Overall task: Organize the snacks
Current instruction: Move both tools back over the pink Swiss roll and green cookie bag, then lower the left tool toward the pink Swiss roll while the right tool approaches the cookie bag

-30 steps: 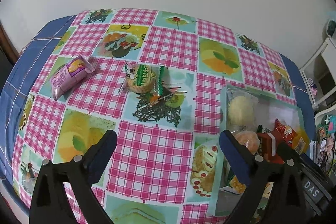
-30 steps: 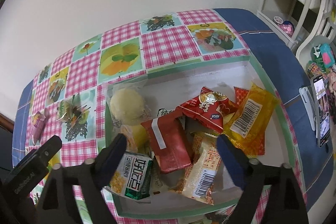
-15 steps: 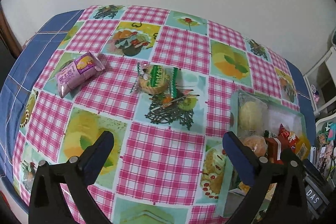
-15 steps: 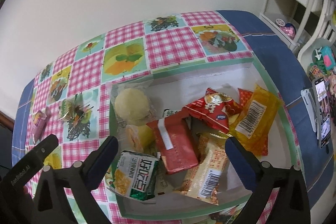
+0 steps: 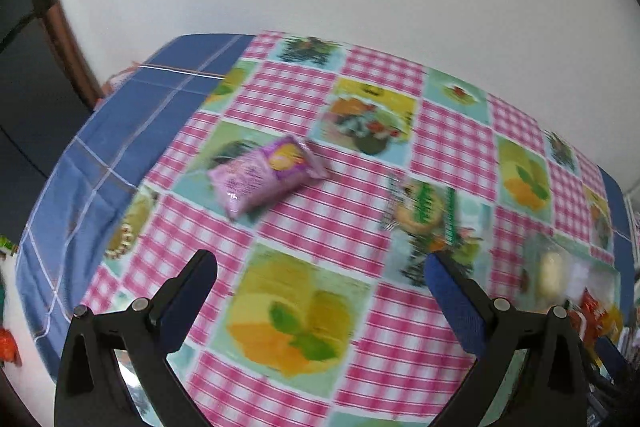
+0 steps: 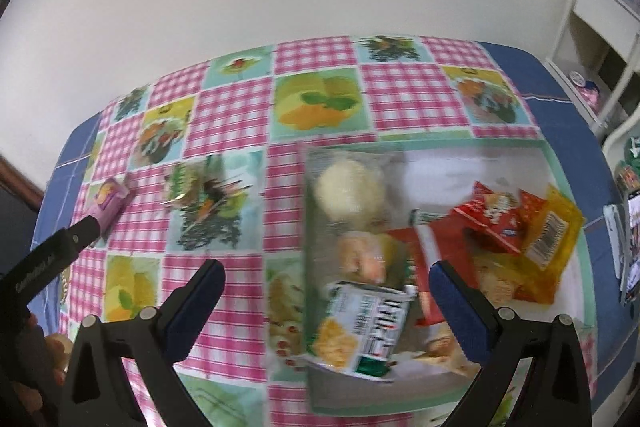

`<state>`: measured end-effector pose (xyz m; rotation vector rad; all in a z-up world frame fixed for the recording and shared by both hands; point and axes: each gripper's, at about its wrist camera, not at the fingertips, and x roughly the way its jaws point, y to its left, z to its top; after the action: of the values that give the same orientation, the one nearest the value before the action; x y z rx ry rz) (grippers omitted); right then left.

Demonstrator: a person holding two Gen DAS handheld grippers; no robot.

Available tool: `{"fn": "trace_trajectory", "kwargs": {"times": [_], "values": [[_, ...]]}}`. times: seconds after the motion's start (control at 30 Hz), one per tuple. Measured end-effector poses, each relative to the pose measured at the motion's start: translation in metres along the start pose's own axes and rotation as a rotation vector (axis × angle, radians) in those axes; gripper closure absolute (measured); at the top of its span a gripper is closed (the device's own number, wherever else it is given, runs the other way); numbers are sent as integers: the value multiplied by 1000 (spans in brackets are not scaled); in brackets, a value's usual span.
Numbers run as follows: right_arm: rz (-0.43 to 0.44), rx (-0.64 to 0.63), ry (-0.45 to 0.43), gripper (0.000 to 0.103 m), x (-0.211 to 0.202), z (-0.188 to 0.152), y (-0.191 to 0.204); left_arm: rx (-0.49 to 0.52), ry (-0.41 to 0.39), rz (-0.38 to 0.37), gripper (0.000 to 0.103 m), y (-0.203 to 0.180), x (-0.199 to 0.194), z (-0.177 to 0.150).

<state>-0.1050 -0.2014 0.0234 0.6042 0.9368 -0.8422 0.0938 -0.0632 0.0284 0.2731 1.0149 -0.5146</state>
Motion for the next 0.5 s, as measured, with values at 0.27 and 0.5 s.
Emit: {"fn": "trace_trajectory", "kwargs": {"times": [0.27,0.5], "values": [[22,-48,9,0,3,-1,32,-60,-8,16,0,34,2,9],[49,-64,-9,0,6,0,47,-88,15,0,0,51,10,13]]}}
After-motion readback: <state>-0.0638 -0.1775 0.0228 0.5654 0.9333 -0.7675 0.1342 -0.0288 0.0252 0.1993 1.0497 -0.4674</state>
